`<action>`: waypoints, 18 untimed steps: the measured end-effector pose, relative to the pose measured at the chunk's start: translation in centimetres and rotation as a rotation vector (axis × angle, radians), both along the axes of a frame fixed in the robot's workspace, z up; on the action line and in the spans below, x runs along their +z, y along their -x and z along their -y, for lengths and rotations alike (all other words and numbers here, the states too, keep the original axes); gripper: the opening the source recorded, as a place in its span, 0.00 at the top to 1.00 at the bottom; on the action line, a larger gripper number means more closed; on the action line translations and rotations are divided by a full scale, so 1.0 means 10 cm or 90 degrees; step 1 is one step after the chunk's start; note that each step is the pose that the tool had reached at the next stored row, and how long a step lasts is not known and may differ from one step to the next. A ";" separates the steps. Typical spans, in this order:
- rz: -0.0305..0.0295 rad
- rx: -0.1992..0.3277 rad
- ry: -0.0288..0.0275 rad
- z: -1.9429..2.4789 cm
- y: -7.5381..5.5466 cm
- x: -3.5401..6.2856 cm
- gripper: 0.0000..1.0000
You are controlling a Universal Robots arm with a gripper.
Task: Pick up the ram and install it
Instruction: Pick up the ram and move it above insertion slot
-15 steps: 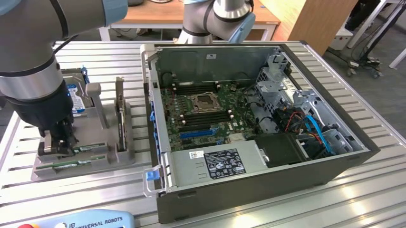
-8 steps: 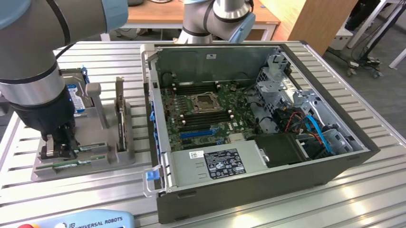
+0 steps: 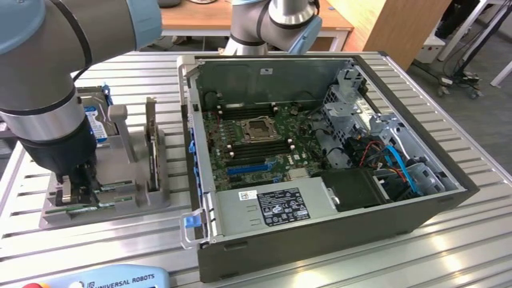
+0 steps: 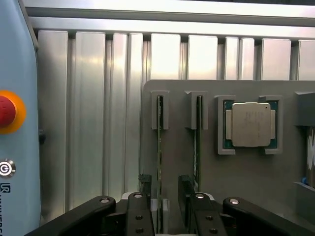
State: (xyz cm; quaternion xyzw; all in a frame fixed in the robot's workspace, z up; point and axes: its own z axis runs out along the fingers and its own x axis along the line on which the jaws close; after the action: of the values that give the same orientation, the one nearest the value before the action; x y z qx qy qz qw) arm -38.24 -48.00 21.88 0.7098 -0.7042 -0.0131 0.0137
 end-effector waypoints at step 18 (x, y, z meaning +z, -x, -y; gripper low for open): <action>-0.0001 0.000 0.0001 0.045 0.00 -0.115 0.64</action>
State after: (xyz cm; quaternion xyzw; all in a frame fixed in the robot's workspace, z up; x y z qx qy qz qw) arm -38.27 -48.45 20.73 0.7097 -0.7043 -0.0131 0.0138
